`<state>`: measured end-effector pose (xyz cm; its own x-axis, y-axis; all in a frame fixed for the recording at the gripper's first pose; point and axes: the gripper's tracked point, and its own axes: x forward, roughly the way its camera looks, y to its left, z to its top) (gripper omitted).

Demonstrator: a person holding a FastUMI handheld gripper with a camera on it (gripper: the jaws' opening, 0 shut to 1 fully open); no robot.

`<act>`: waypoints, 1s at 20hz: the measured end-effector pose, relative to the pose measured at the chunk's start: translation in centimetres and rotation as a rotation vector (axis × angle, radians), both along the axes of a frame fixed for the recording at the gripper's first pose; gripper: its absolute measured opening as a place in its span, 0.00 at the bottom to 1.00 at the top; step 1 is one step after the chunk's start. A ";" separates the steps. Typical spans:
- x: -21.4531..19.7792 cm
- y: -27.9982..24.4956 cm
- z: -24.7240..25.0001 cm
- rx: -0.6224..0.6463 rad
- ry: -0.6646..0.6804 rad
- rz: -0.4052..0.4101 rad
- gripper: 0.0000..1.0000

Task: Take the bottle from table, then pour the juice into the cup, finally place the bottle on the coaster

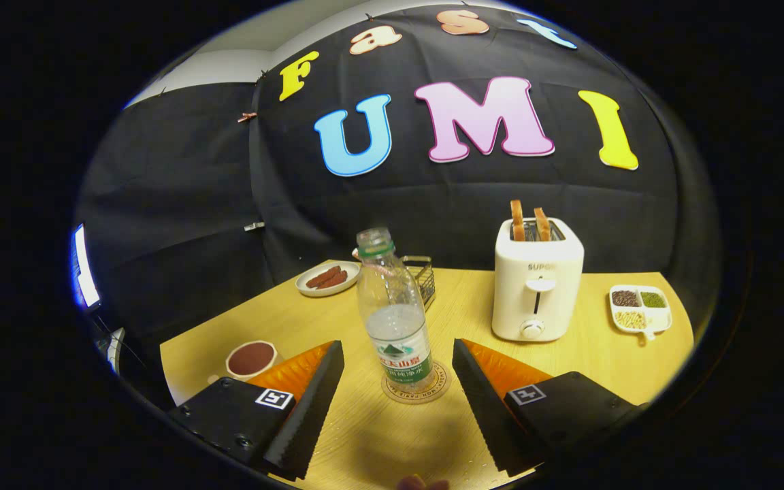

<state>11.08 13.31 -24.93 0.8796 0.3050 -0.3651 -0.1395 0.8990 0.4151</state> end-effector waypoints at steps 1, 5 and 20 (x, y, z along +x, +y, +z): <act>-0.1 -0.7 1.7 -0.003 -0.013 -0.026 0.98; -0.8 -3.9 9.1 -0.018 -0.067 -0.137 0.98; -8.3 -9.6 21.9 -0.164 -0.112 -0.312 0.98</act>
<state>2.74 3.71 -3.01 0.9582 -0.0394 -0.2835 0.1161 0.9588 0.2592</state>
